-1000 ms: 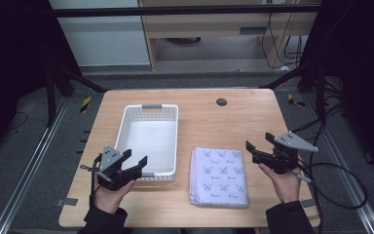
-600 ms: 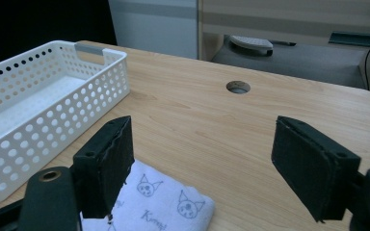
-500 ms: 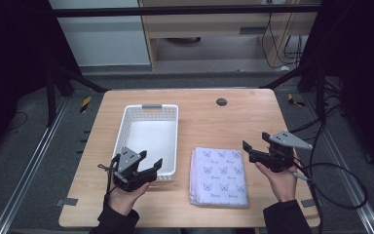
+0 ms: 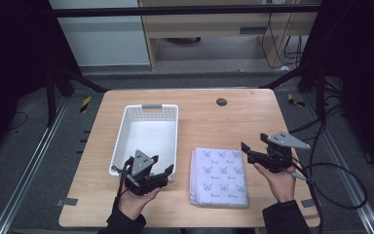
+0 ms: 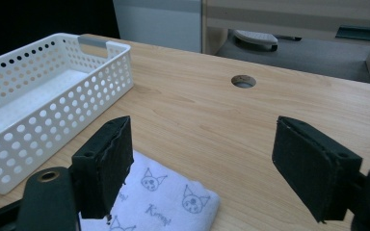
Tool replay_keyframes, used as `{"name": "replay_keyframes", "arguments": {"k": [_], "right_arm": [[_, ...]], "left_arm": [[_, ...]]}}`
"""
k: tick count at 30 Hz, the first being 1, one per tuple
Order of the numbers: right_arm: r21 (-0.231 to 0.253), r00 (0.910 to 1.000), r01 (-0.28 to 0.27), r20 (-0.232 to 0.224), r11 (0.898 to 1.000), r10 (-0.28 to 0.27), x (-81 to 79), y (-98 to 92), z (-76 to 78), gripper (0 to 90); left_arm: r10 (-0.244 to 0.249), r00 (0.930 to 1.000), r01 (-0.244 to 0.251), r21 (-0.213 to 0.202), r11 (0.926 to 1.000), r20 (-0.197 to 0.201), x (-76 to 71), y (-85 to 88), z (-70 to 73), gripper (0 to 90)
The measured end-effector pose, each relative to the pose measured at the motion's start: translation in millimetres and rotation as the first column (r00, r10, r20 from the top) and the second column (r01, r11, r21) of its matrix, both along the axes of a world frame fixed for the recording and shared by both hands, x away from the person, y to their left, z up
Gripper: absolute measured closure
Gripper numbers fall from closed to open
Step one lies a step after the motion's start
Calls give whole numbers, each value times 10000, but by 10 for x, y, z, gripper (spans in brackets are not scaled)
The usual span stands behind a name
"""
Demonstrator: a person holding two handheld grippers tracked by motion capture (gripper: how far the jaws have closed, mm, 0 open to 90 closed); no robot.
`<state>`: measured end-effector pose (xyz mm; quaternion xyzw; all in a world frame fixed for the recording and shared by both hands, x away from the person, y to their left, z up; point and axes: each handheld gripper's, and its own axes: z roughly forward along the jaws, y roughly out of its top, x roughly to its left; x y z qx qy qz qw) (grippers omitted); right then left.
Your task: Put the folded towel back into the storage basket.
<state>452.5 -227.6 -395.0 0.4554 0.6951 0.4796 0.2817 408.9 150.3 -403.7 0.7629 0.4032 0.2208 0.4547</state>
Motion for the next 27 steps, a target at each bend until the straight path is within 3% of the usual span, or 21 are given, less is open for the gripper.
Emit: {"name": "replay_keyframes", "arguments": {"k": [17, 27], "right_arm": [[-158, 9997, -97, -213, 9998, 93, 20, 23, -55, 223], [-281, 9995, -97, -315, 9996, 89, 39, 27, -86, 215]], "left_arm": [[-877, 9952, 891, 301, 9956, -432, -94, -304, -121, 387], [-1137, 9913, 1168, 452, 9921, -659, -116, -446, -199, 381]]}}
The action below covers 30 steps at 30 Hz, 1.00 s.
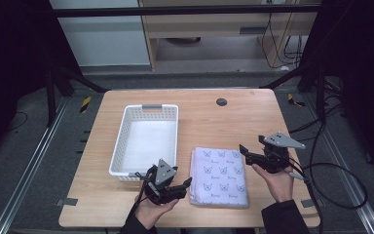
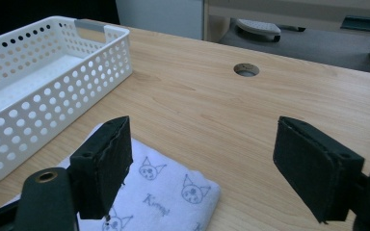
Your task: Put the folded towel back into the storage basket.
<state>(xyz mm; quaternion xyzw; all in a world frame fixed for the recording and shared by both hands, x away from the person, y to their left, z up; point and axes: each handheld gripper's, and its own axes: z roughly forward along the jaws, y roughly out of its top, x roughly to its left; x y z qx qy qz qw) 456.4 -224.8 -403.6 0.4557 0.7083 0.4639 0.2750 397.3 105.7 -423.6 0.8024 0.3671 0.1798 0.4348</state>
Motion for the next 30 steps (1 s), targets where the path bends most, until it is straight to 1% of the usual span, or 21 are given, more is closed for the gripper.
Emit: {"name": "replay_keyframes", "arguments": {"k": [4, 13, 14, 16, 17, 20, 22, 25, 27, 29, 30], "right_arm": [[-111, 10000, 8, -43, 9999, -9, 9, 3, -12, 213], [-316, 9998, -50, -216, 9995, 43, 43, 39, -72, 218], [-288, 9997, -76, -226, 9996, 70, 46, 40, -81, 221], [62, 9993, -130, -364, 9999, 132, 63, 13, -117, 225], [72, 9992, -99, -390, 9999, 102, 72, 2, -131, 225], [-213, 9988, 28, -491, 9998, -39, 99, -22, -189, 228], [-143, 9979, 14, -640, 9999, -23, 120, -32, -232, 230], [-170, 9966, 30, -829, 9999, -44, 151, -40, -294, 235], [-376, 9962, 47, -870, 9993, -80, 164, -32, -318, 237], [-383, 9960, -24, -899, 9993, -10, 171, -13, -334, 240], [-383, 9957, -51, -921, 9993, 16, 177, -1, -346, 241]], "left_arm": [[-90, 9998, 90, 27, 10000, -150, -5, -59, -44, 380], [-164, 9995, 171, 229, 9996, -276, -14, -192, -135, 374], [-167, 9994, 176, 261, 9995, -317, -13, -201, -148, 373], [-107, 9993, 121, 383, 9992, -365, -11, -225, -178, 370], [-60, 9992, 80, 512, 9987, -390, -10, -239, -197, 370], [42, 9990, -11, 693, 9976, -441, -3, -267, -240, 368], [87, 9986, -44, 812, 9967, -520, 5, -284, -271, 368], [153, 9979, -97, 898, 9959, -625, 15, -308, -312, 368], [145, 9977, -86, 887, 9960, -664, 18, -323, -331, 370], [140, 9975, -76, 916, 9958, -688, 22, -332, -344, 372], [142, 9971, -67, 998, 9950, -752, 29, -346, -361, 372]]}}
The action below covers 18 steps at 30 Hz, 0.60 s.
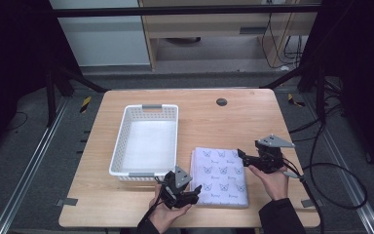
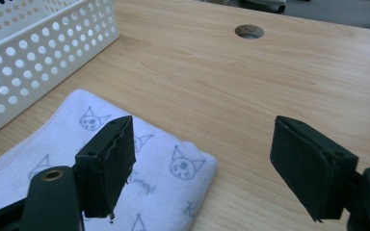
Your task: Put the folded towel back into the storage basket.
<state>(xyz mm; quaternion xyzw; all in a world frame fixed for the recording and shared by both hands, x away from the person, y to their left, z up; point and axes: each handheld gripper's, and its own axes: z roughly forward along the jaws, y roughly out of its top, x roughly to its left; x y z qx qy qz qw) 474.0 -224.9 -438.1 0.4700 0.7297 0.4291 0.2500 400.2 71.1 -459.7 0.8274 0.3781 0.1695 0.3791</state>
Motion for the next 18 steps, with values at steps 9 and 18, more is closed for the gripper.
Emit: {"name": "replay_keyframes", "arguments": {"k": [9, 18], "right_arm": [[-214, 9996, -144, -239, 9997, 139, 30, 59, -80, 242], [-610, 9982, -299, -533, 9977, 267, 81, 128, -192, 258]], "left_arm": [[-176, 9998, 176, -8, 9998, -132, 17, -49, -80, 378], [-84, 9990, 92, 180, 9998, -442, 51, -72, -203, 383]]}}
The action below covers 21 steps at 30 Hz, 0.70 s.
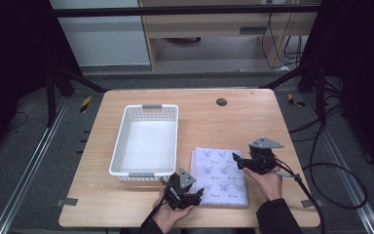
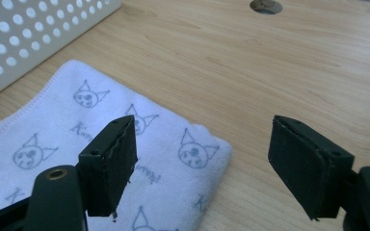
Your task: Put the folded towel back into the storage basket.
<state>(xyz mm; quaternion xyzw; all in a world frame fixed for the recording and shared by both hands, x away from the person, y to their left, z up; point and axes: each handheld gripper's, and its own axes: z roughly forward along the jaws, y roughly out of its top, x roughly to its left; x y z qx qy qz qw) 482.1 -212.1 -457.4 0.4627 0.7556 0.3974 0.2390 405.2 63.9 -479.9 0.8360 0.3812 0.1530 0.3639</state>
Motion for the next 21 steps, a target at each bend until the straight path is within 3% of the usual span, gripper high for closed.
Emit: {"name": "replay_keyframes", "arguments": {"k": [12, 15, 17, 21], "right_arm": [[-202, 9986, -231, -472, 9995, 222, 41, 78, -146, 294], [407, 9972, -168, -717, 9990, 197, 55, 36, -200, 308], [30, 9974, -117, -708, 9999, 118, 52, 30, -217, 313], [107, 9967, -210, -776, 9997, 218, 49, 47, -234, 319]], "left_arm": [[205, 9997, -204, 133, 9997, -108, 18, -28, -86, 371], [190, 9998, -188, 171, 9997, -105, 20, -30, -98, 367], [186, 9998, -184, 193, 9996, -105, 20, -28, -105, 365], [248, 9996, -247, 144, 9996, -98, 22, -30, -128, 354]]}}
